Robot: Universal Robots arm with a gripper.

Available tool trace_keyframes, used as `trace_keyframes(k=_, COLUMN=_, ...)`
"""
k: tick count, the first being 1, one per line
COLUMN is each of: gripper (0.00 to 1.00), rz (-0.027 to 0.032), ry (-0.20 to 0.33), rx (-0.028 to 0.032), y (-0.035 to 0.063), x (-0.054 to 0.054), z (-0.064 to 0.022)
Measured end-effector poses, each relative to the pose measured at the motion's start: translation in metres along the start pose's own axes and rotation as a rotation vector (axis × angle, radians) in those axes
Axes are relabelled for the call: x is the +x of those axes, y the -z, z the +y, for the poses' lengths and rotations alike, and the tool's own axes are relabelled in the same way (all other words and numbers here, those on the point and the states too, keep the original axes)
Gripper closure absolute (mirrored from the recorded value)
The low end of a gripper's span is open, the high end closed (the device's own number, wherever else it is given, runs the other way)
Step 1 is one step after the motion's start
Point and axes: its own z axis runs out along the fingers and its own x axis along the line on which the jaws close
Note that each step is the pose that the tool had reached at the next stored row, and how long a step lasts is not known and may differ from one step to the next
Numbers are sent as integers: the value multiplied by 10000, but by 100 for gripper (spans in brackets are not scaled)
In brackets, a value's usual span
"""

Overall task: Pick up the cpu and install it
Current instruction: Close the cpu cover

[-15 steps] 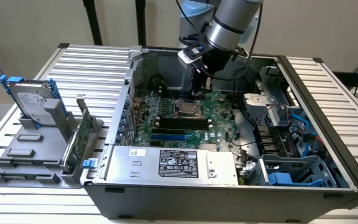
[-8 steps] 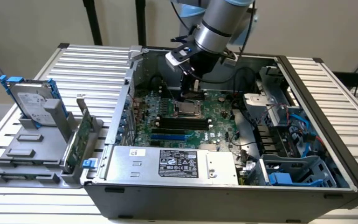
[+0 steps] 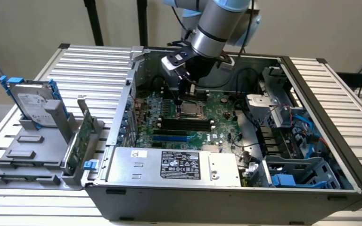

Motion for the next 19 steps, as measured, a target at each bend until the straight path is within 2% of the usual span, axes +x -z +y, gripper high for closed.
trace_keyframes(k=2, gripper=89, rz=68, ry=-75, rx=1, y=-16, x=2, z=5)
trace_keyframes(k=7, gripper=89, rz=306, ry=-351, rx=-2, y=-63, x=2, z=19)
trace_keyframes(k=19, gripper=89, rz=394, ry=-633, rx=1, y=-189, x=-10, z=56)
